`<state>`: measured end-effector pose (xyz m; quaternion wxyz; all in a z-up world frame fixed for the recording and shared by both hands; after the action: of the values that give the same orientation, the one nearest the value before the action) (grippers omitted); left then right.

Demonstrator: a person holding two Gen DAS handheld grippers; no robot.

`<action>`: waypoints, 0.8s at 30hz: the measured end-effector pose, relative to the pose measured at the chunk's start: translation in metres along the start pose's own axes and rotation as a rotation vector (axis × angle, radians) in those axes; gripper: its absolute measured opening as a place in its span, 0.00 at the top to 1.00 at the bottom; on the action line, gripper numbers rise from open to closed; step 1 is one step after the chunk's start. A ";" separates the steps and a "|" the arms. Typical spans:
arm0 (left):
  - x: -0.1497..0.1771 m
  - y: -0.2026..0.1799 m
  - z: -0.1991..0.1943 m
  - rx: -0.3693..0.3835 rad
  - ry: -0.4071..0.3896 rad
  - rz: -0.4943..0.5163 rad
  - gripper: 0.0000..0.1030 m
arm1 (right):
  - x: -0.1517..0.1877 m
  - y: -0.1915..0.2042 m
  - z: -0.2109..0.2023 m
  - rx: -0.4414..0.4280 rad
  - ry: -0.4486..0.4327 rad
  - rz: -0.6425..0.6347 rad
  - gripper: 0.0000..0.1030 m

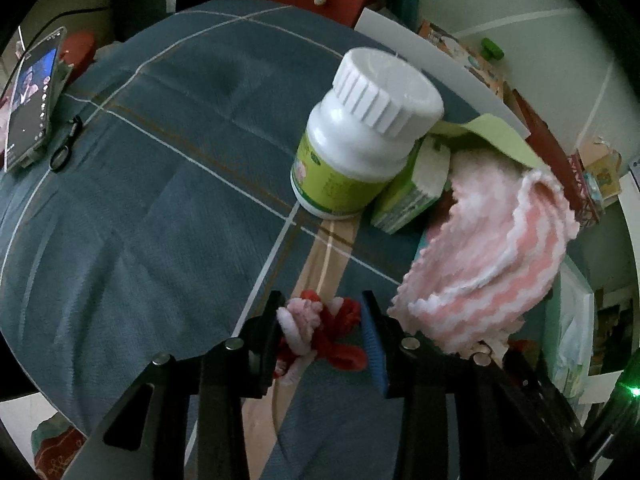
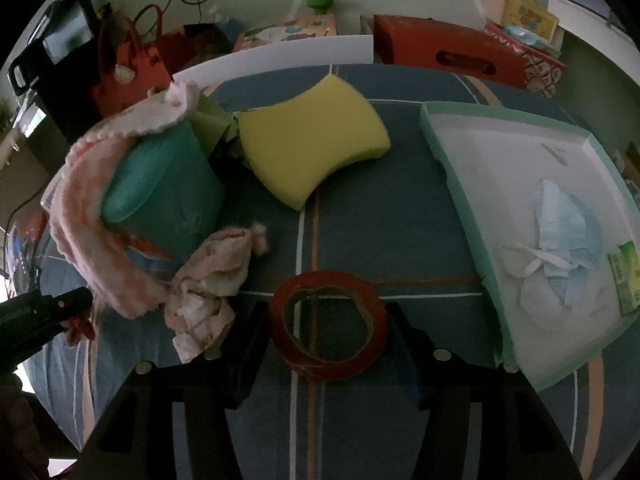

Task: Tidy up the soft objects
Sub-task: 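Grasp the red tape roll with the right gripper while the left gripper holds the hair tie, then carry the hair tie with the left gripper while the right gripper carries the tape roll to the tray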

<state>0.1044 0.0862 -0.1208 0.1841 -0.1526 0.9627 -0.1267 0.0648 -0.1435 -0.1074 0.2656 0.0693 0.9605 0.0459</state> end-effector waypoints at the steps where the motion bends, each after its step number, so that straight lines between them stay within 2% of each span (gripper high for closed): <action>1: -0.001 0.001 -0.002 0.004 -0.005 -0.005 0.63 | -0.001 -0.001 0.000 -0.001 -0.003 0.003 0.42; 6: -0.008 0.006 -0.022 -0.009 -0.072 -0.009 0.64 | 0.000 -0.003 -0.002 -0.005 -0.026 0.014 0.42; 11: -0.010 0.002 -0.044 0.014 -0.124 -0.005 0.64 | -0.002 -0.008 -0.010 -0.006 -0.049 0.022 0.42; 15: -0.014 -0.014 -0.066 0.059 -0.148 0.016 0.64 | -0.010 -0.012 -0.021 0.005 -0.073 0.029 0.42; 18: -0.020 -0.040 -0.086 0.099 -0.178 0.054 0.64 | -0.023 -0.019 -0.035 0.018 -0.105 0.050 0.42; 24: -0.027 -0.118 -0.115 0.178 -0.217 0.193 0.64 | -0.061 -0.049 -0.067 0.052 -0.171 0.115 0.42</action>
<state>0.1124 0.0084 0.0262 0.3112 -0.0551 0.9323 -0.1760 0.0760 -0.2053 -0.0254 0.3418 0.1347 0.9296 0.0302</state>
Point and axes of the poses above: each gripper's, at about its wrist camera, not at the fingertips, and z roughly the way its jaws point, y to its left, x to its underside, the point moved 10 cm from there along z, roughly the way its jaws point, and after that the axes turned 1 degree about y, right-handed, at the moved point
